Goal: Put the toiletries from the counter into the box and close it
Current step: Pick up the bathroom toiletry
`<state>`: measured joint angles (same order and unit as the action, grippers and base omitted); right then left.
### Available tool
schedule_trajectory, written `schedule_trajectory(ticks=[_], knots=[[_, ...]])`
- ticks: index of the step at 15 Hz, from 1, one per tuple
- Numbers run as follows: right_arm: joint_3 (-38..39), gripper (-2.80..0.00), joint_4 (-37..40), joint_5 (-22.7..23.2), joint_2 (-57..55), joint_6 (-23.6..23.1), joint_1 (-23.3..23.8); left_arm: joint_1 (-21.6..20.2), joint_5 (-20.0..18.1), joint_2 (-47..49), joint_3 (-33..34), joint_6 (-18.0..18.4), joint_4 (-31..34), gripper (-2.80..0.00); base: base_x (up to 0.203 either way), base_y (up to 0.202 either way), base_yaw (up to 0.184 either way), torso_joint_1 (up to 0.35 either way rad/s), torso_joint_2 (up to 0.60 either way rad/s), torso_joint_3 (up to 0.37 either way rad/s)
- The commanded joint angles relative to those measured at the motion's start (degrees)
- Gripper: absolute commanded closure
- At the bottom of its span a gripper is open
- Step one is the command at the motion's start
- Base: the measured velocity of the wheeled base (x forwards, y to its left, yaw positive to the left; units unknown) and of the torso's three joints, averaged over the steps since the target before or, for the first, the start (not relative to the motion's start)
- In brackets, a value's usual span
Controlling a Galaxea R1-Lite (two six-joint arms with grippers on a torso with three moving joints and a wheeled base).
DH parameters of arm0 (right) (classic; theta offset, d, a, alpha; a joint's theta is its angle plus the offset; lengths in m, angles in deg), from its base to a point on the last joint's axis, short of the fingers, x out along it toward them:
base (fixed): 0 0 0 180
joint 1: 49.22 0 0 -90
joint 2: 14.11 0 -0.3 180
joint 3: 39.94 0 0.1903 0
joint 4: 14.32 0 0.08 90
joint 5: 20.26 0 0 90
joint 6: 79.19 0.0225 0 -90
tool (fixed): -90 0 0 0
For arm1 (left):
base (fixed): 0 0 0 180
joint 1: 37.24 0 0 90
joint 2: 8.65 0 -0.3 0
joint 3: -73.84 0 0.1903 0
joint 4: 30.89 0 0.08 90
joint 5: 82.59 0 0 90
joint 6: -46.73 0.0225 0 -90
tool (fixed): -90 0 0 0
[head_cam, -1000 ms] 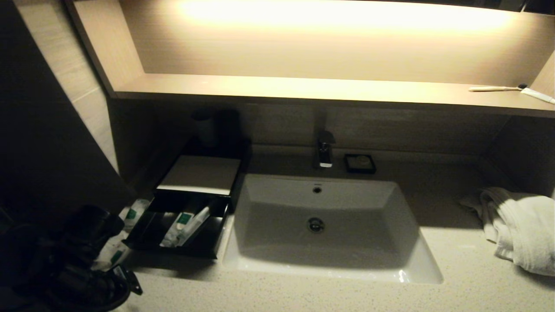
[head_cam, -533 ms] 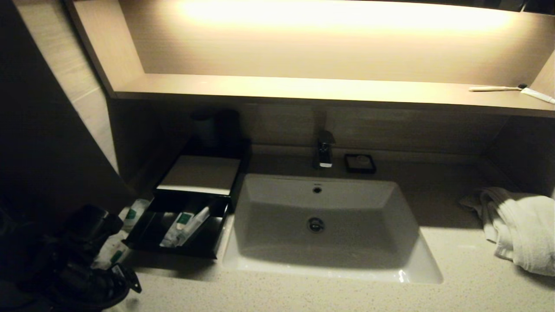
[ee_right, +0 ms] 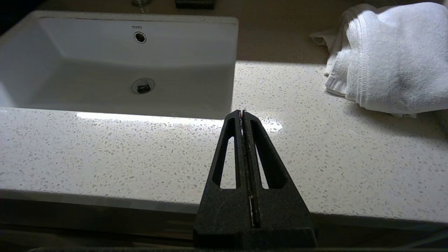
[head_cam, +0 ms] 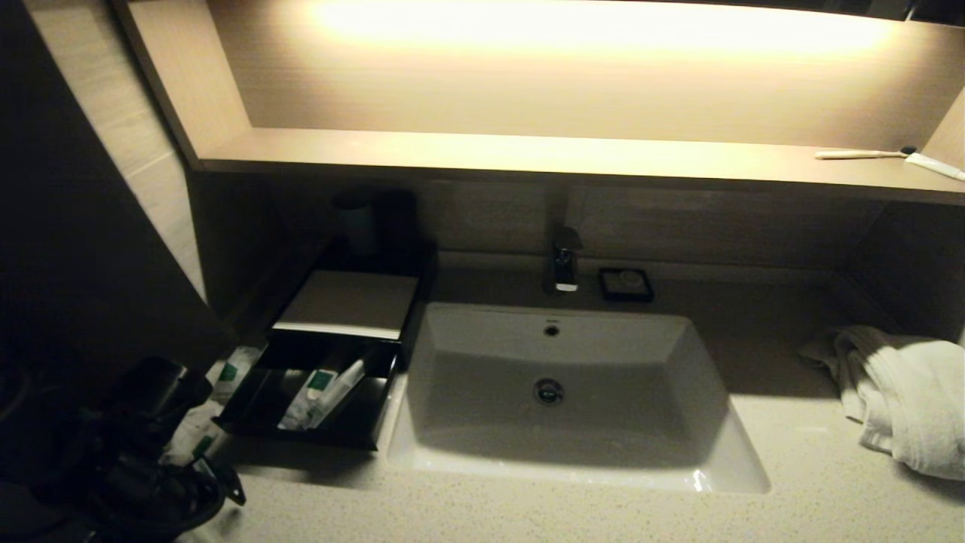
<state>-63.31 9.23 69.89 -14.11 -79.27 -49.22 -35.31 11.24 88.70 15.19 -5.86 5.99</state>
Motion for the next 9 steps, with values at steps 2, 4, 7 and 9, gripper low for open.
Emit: schedule_trajectory(ticks=[2,4,7,9], knots=[[0.00,0.00,-0.01,0.02,0.00,-0.01,0.00,0.01,0.04,0.40,0.12,-0.32,0.03,-2.80,0.000,0.000,0.000,0.000,0.00,0.000],[0.00,0.00,-0.01,0.02,0.00,-0.01,0.00,0.01,0.04,0.47,0.12,-0.32,0.03,-2.80,0.000,0.000,0.000,0.000,0.00,0.000],[0.00,0.00,-0.01,0.02,0.00,-0.01,0.00,0.01,-0.05,0.38,0.13,-0.41,0.03,-2.80,0.000,0.000,0.000,0.000,0.00,0.000],[0.00,0.00,-0.01,0.02,0.00,-0.01,0.00,0.01,-0.05,0.38,0.39,-0.51,-0.49,0.00,0.000,0.000,0.000,0.000,0.00,0.000]])
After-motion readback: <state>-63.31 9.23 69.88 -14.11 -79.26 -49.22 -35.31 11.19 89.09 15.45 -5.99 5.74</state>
